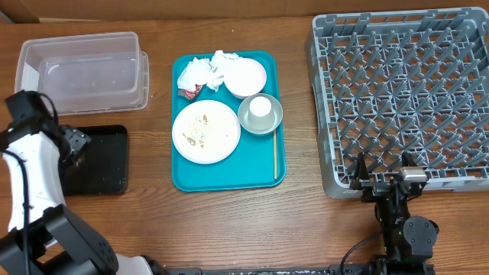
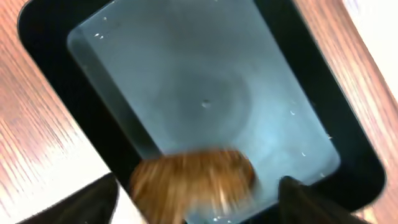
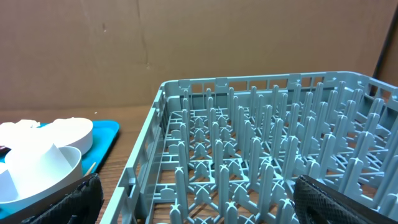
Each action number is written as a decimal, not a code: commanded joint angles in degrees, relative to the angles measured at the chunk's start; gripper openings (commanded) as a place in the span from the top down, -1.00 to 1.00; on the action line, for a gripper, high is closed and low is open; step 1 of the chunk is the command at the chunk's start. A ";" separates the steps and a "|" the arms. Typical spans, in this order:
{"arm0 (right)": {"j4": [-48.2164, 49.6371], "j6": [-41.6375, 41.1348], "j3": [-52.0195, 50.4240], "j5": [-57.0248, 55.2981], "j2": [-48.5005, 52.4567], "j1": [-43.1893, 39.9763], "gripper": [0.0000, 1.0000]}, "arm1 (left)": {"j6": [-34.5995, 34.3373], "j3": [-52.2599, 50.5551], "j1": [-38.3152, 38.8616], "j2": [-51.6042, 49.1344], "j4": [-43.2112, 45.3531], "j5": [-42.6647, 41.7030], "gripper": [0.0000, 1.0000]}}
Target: Sort waste into correct bins and load items into the dishwasher
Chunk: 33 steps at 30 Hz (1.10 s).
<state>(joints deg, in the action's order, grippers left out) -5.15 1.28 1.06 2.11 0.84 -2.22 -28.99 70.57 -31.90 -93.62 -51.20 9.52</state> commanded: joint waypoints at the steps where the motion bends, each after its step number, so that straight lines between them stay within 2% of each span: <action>1: 0.35 0.04 -0.59 -0.55 -0.68 -0.11 -1.00 | -0.44 0.83 -1.14 -2.32 0.22 -2.75 -1.00; 6: 0.35 0.04 -0.59 -0.55 -0.68 -0.11 -1.00 | 1.68 1.14 -0.81 -2.29 0.66 -7.45 -1.00; 9: 0.35 0.04 -0.59 -0.55 -0.68 -0.11 -1.00 | 6.25 2.19 -0.11 -1.66 0.35 -15.06 -1.00; 12: 0.35 0.04 -0.59 -0.55 -0.68 -0.11 -1.00 | 7.87 3.19 1.33 0.26 -0.92 -21.79 -0.96; 16: 0.35 0.04 -0.59 -0.55 -0.68 -0.11 -1.00 | 8.63 3.21 6.25 4.79 -2.86 -27.15 -0.91; 20: 0.35 0.04 -0.59 -0.55 -0.68 -0.11 -1.00 | 12.72 3.19 15.76 8.66 -5.53 -30.77 -0.91; 25: 0.35 0.04 -0.59 -0.55 -0.68 -0.11 -1.00 | 14.40 2.84 33.35 7.89 -7.85 -26.71 -0.85; 27: 0.35 0.04 -0.59 -0.55 -0.68 -0.11 -1.00 | 14.12 2.67 39.82 6.23 -7.87 -22.27 -0.85; 29: 0.35 0.04 -0.59 -0.55 -0.68 -0.11 -1.00 | 13.99 2.67 45.99 3.87 -7.76 -17.03 -1.00; 33: 0.35 0.04 -0.59 -0.55 -0.68 -0.11 -1.00 | 14.01 2.67 54.64 -1.29 -5.55 -5.77 -1.00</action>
<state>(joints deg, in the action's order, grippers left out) -5.15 1.26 1.06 2.07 0.84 -2.22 -16.05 73.01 18.87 -91.57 -57.52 -7.49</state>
